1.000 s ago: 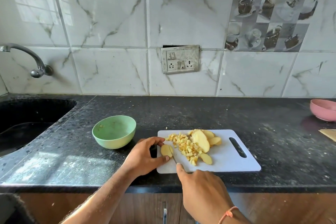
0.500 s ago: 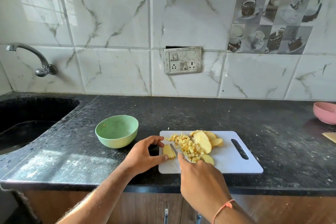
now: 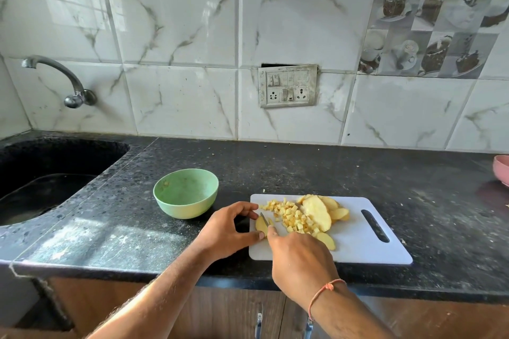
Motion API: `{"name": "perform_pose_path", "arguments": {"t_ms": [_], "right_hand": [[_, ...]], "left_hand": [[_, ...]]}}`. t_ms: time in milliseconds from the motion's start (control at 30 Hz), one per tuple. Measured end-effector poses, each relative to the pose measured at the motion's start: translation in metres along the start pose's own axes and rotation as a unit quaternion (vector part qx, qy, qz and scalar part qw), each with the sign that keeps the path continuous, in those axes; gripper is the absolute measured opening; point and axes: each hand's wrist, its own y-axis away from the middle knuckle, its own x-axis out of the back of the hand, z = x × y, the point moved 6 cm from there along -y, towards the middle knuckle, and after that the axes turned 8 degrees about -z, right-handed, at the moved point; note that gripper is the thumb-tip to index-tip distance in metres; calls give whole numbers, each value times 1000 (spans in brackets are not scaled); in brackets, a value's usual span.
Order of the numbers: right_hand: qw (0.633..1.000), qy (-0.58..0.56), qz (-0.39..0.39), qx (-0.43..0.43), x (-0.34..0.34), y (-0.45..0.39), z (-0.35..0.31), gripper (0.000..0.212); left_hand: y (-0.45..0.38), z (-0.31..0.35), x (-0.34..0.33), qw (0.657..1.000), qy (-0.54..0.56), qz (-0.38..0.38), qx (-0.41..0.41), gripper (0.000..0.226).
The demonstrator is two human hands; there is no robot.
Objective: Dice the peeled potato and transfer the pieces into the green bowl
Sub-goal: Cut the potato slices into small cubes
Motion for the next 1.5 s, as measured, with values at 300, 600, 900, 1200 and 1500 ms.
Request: {"name": "perform_pose_path", "arguments": {"t_ms": [300, 600, 900, 1200, 1500], "right_hand": [[998, -22, -55, 23, -7, 43, 11, 69], [998, -49, -49, 9, 1, 57, 18, 65], [998, -46, 15, 29, 22, 58, 18, 45], [996, -38, 77, 13, 16, 14, 9, 55], [998, -18, 59, 9, 3, -6, 0, 61]], "left_hand": [[0, 2, -1, 1000, -5, -2, -2, 70], [1, 2, 2, 1000, -6, 3, 8, 69], [0, 1, 2, 1000, 6, 7, 6, 70], [3, 2, 0, 1000, 12, 7, 1, 69], [-1, 0, -2, 1000, 13, 5, 8, 70]]}}
